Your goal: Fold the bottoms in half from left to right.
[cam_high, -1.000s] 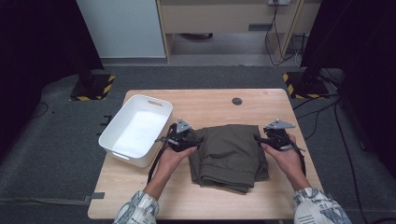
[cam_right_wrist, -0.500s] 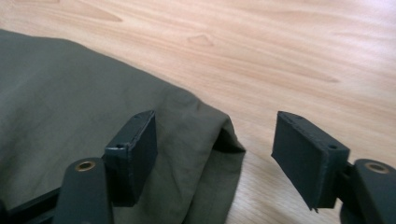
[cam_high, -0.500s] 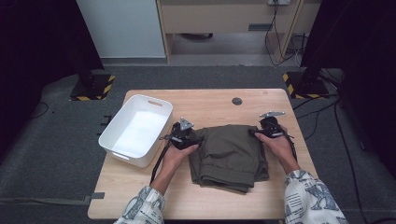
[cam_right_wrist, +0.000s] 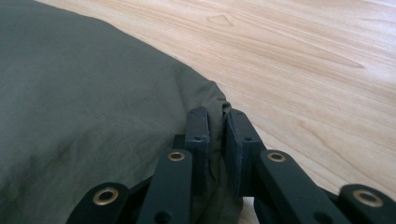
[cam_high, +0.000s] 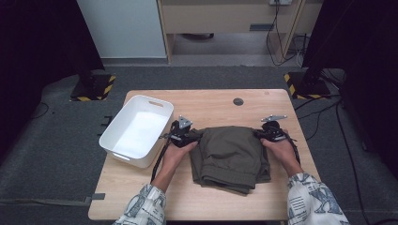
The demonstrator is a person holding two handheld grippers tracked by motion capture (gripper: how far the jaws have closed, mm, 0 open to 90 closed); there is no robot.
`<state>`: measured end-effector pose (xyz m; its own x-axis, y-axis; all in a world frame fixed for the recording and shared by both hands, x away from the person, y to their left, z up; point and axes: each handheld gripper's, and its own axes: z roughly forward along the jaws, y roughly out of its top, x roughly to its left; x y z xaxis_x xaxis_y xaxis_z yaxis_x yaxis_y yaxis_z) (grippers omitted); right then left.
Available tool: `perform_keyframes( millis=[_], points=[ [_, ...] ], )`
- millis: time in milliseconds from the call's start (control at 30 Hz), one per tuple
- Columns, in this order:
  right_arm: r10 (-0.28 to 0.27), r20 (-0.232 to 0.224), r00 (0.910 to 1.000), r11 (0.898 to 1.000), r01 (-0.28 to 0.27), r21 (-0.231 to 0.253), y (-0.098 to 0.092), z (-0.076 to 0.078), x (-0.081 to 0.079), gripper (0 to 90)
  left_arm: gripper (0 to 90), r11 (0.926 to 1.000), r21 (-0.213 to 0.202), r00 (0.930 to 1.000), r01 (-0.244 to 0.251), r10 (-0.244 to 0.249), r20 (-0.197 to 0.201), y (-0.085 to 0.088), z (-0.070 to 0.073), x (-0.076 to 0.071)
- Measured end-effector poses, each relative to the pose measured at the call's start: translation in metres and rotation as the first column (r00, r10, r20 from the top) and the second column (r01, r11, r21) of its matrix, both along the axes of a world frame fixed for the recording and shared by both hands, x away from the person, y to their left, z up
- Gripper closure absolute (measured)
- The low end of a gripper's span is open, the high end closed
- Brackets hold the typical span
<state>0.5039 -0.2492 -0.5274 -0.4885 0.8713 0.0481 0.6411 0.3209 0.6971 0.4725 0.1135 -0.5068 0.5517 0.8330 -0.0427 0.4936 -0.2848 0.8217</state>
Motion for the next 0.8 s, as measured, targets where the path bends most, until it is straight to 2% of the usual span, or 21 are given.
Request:
perform_keyframes(
  millis=[167, 267, 333, 367, 467, 567, 633, 700, 800],
  points=[
    [0.005, 0.002, 1.0000, 1.000, -0.005, -0.027, -0.001, 0.001, -0.003, 80.3, 31.8, 0.9996, 0.028, 0.9997, -0.004, 0.005, -0.026, -0.005, -0.012, 0.009],
    [0.008, 0.007, 0.9999, 0.999, -0.008, -0.044, 0.001, 0.002, -0.003, 80.3, 30.4, 0.9998, 0.004, 0.9989, -0.018, 0.019, -0.044, -0.006, -0.016, 0.016],
    [0.008, 0.006, 0.9999, 0.999, -0.008, -0.044, 0.001, 0.002, -0.003, 80.2, 29.4, 0.9999, -0.011, 0.9974, -0.004, 0.004, -0.072, -0.008, -0.019, 0.020],
    [0.007, 0.007, 0.9999, 0.999, -0.007, -0.046, 0.001, 0.002, -0.003, 80.2, 29.4, 0.9999, -0.002, 0.9964, 0.011, -0.011, -0.084, -0.010, -0.021, 0.021],
    [0.007, 0.016, 0.9999, 0.999, -0.006, -0.050, 0.002, 0.001, -0.003, 80.6, 38.6, 0.9968, 0.070, 0.9942, 0.039, -0.031, -0.103, -0.016, -0.023, 0.021],
    [0.010, 0.017, 0.9998, 0.999, -0.010, -0.042, 0.002, 0.001, -0.003, 83.1, 54.5, 0.9980, 0.058, 0.9925, 0.025, -0.018, -0.121, -0.016, -0.020, 0.021],
    [0.012, 0.026, 0.9996, 0.999, -0.011, -0.040, 0.003, 0.002, -0.004, 85.0, 67.0, 0.9988, 0.037, 0.9908, 0.032, -0.027, -0.132, -0.016, -0.018, 0.021],
    [0.012, 0.040, 0.9991, 1.000, -0.011, -0.024, 0.002, 0.004, -0.005, 86.2, 73.8, 0.9980, 0.048, 0.9912, 0.042, -0.035, -0.128, -0.018, -0.014, 0.020],
    [0.002, 0.062, 0.9981, 1.000, -0.002, 0.000, -0.002, 0.008, -0.006, 87.1, 77.7, 0.9994, 0.021, 0.9951, 0.026, -0.024, -0.096, -0.017, -0.006, 0.019]
  ],
)
